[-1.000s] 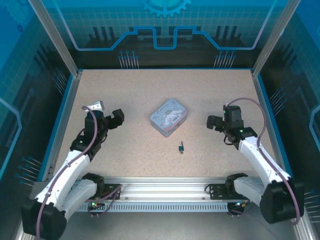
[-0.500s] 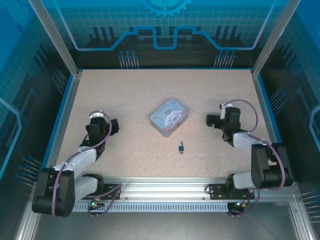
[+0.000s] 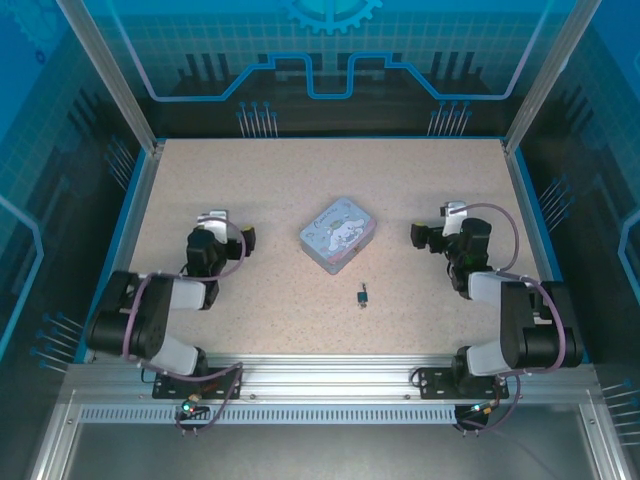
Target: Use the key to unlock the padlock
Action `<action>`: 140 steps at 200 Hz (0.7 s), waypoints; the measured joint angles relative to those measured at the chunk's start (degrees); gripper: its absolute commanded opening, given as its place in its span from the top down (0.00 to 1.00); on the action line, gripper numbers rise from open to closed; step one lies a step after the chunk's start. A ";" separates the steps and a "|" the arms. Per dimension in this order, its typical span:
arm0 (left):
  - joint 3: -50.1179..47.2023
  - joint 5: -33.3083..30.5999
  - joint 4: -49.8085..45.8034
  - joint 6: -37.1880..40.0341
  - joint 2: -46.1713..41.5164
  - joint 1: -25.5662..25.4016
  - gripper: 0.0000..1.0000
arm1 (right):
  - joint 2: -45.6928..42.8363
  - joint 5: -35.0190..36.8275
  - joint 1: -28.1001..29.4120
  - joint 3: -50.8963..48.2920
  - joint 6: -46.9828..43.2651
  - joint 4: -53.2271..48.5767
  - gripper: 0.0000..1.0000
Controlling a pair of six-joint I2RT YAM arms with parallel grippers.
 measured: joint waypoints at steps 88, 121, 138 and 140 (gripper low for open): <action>2.93 0.35 -0.74 -1.42 0.92 2.62 0.01 | 3.61 5.62 4.68 0.04 -2.95 3.52 0.00; 2.93 0.33 -0.76 -1.51 0.92 2.62 0.01 | 3.61 7.08 4.83 0.04 -3.17 3.52 0.00; 2.93 0.35 -0.74 -1.51 0.92 2.62 0.01 | 3.61 7.52 4.83 0.04 -3.19 3.54 0.00; 2.93 0.35 -0.76 -1.51 0.92 2.62 0.01 | 3.61 7.56 4.83 0.04 -3.21 3.54 0.00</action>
